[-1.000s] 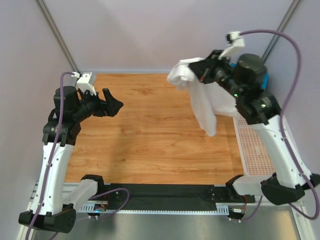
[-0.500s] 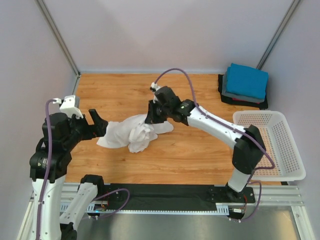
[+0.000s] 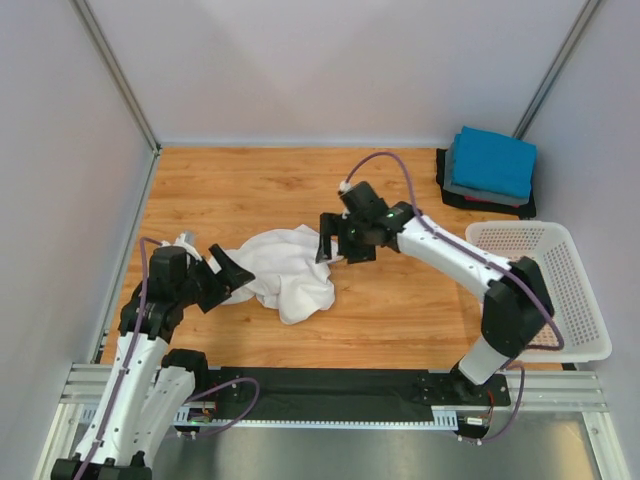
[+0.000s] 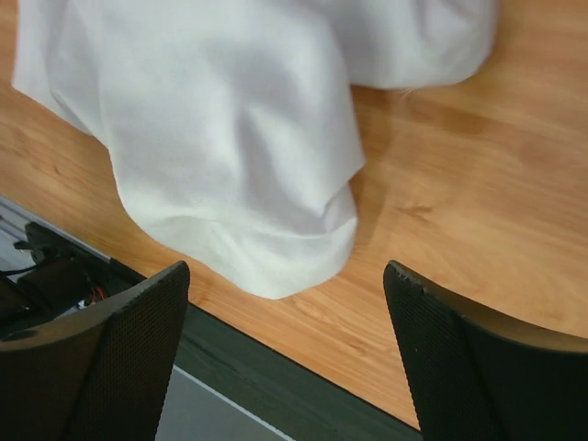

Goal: Fold and stack the t-shirts
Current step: Move the tshirt to the center of the board, then flatten the tshirt out

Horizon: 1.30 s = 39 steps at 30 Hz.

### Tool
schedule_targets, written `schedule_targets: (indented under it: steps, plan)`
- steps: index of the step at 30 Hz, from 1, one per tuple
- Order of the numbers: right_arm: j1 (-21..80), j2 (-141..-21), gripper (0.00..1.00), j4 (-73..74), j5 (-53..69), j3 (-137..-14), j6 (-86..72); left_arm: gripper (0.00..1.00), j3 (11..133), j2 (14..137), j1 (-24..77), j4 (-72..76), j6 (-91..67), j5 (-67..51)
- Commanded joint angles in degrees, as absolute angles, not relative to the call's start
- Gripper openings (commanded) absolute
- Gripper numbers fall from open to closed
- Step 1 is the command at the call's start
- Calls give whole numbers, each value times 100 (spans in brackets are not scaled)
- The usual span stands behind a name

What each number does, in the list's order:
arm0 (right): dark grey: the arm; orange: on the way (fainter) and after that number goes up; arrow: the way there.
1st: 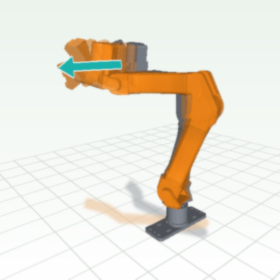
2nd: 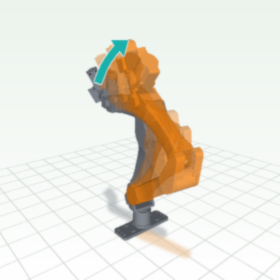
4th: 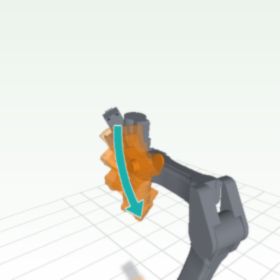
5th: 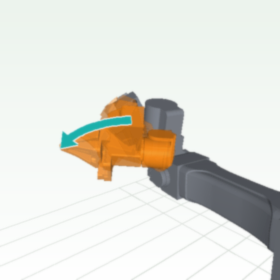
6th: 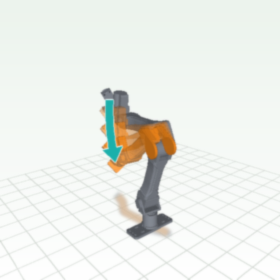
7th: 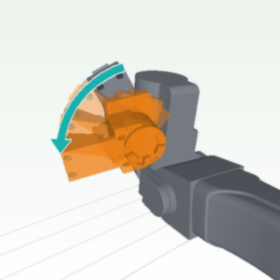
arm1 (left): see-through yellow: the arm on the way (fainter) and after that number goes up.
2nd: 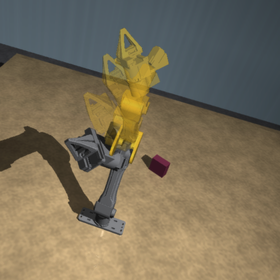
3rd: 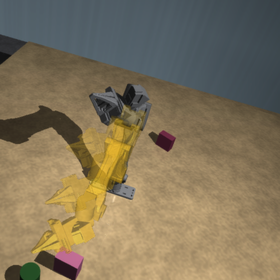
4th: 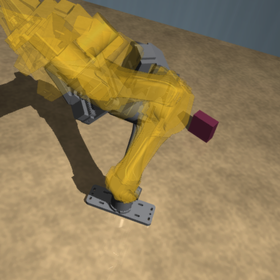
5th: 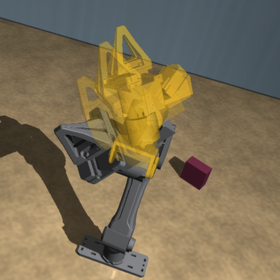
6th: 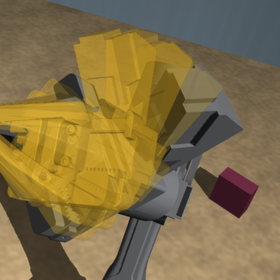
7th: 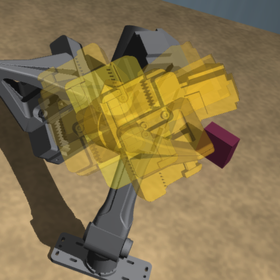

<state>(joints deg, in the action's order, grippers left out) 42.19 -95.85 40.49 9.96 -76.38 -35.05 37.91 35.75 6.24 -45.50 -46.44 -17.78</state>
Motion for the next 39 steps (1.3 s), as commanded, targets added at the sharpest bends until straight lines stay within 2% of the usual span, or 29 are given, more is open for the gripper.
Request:
schedule_targets:
  steps: [1,4,9,14,19,27,32,34,37,38,39]
  plan:
    - [3710,-8764,87,4315,800,-7533,-3113,93,3474,3489,1043,-3228,-5334,-2031]
    - [3446,-8430,86,4596,519,-7471,-2971,93,3174,3726,1693,-2585,-5546,-1688]
    - [3366,-7972,87,4614,334,-7129,-3058,92,3058,4955,2599,-1961,-5555,-1276]
    - [3366,-7525,86,4640,378,-6689,-3208,92,3138,5677,3014,-1846,-5239,-643]
    - [3366,-7216,86,4693,264,-6223,-3296,91,2663,6073,3172,-677,-5388,-1046]
    - [3366,-7620,86,4606,237,-6407,-3331,92,2927,6644,3621,-1213,-5475,-870]
    - [3366,-7953,85,4438,439,-6626,-3305,91,2699,6688,3797,-854,-5712,-967]
    - [3366,-8059,84,4482,483,-6706,-3270,88,2654,6776,3884,-747,-5722,-993]
    - [3358,-8103,83,4439,448,-6724,-3208,66,2680,6899,3894,-572,-5695,-1002]
    - [3366,-8147,83,4430,448,-6732,-3217,49,2707,6934,3894,-615,-5687,-958]
    - [3366,-8174,82,4430,448,-6759,-3208,36,2820,6926,3902,-694,-5634,-906]
